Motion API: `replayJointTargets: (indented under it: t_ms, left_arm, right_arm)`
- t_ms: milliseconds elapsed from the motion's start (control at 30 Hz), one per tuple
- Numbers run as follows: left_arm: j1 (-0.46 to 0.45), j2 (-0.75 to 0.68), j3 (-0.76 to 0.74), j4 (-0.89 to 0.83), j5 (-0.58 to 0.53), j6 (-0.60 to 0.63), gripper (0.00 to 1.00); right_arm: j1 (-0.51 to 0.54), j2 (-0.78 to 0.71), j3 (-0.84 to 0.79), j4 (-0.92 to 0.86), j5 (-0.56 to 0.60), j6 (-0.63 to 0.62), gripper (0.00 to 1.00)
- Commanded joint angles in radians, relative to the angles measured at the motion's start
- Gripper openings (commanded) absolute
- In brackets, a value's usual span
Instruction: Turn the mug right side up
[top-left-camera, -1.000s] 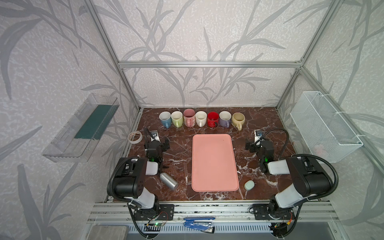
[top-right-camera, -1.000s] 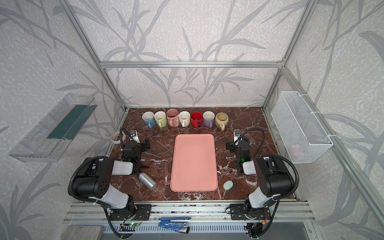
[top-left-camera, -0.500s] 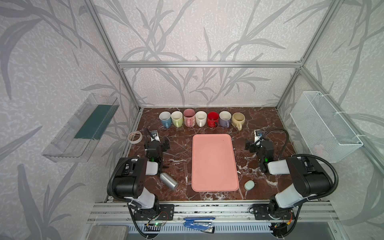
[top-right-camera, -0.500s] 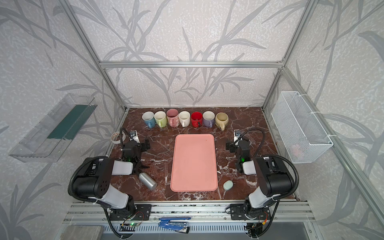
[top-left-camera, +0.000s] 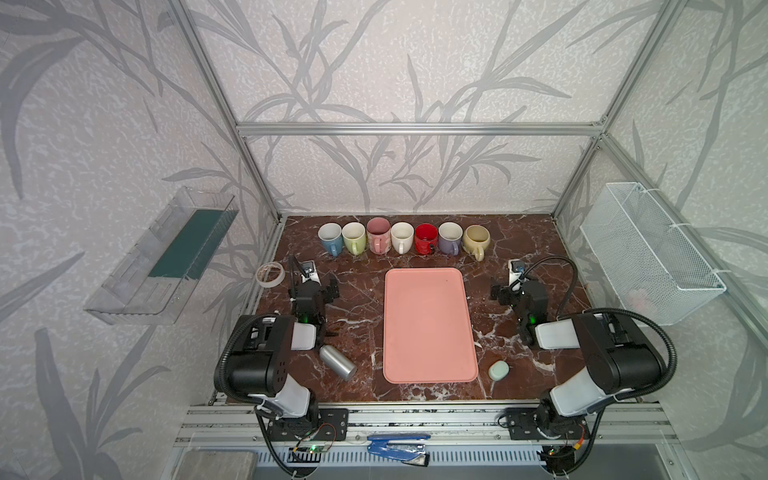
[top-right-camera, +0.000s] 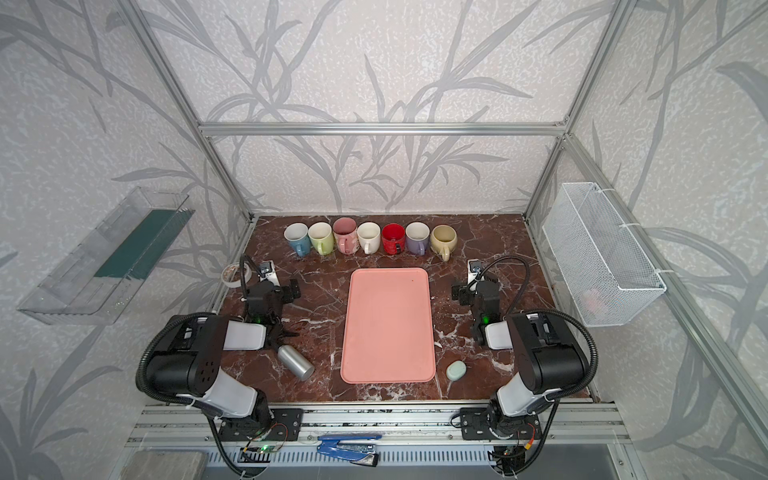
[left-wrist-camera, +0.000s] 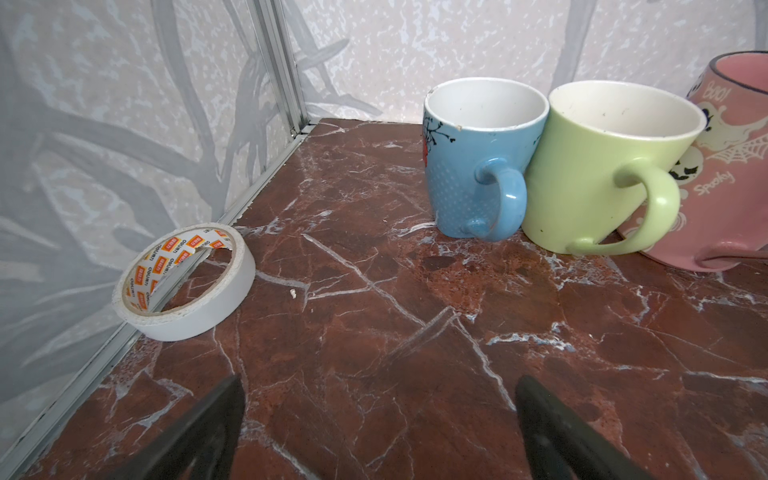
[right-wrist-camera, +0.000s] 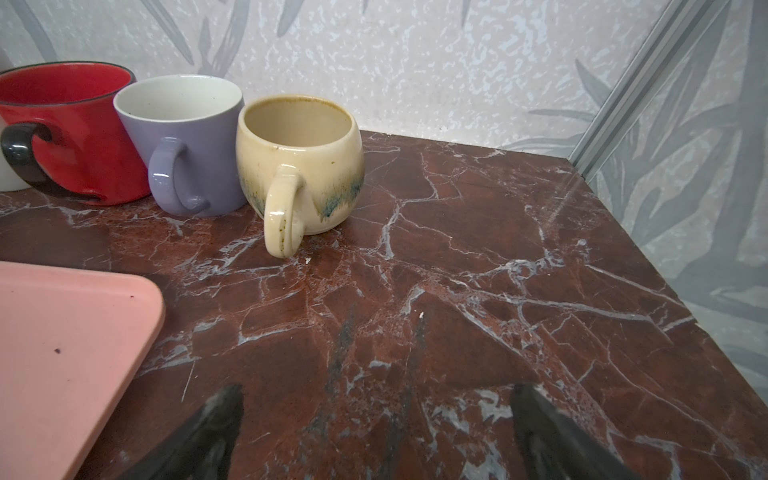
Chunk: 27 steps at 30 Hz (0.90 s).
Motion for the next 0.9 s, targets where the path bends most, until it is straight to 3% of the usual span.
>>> replayJointTargets:
  t_ms: [0,233,300,367,400,500,600,700,867]
  left_arm:
    - [0.002,0.000,0.011,0.003,0.002,0.003,0.99]
    - [0.001,-0.005,-0.021,0.054,0.036,0.012,0.99]
    - [0.002,-0.003,-0.112,0.235,0.037,0.010,0.99]
    - [0.004,0.041,-0.202,0.459,-0.042,-0.030,0.99]
    - [0.007,0.034,-0.196,0.425,-0.116,-0.067,0.99]
    - [0.021,0.014,-0.108,0.243,-0.114,-0.065,0.99]
    - [0.018,-0.013,0.009,-0.012,-0.025,-0.015,0.99]
    - [0.012,0.004,-0.010,0.051,0.001,0.006,0.99]
    - [0.012,-0.003,0.002,0.018,0.017,0.006,0.99]
  right_arm:
    - [0.004,-0.006,0.002,0.003,-0.004,0.004,0.99]
    - [0.004,-0.006,-0.006,0.017,0.001,0.005,0.99]
    - [0.003,-0.001,-0.064,0.125,0.030,0.016,0.99]
    - [0.002,0.029,-0.164,0.343,0.075,0.032,0.99]
    - [0.003,0.044,-0.185,0.405,0.095,0.038,0.99]
    - [0.004,0.016,-0.104,0.233,0.078,0.029,0.99]
    - [0.004,-0.002,-0.019,0.051,0.043,0.018,0.99]
    - [0.006,-0.002,-0.008,0.030,0.034,0.011,0.99]
    - [0.007,-0.005,-0.003,0.015,0.023,0.009,0.99]
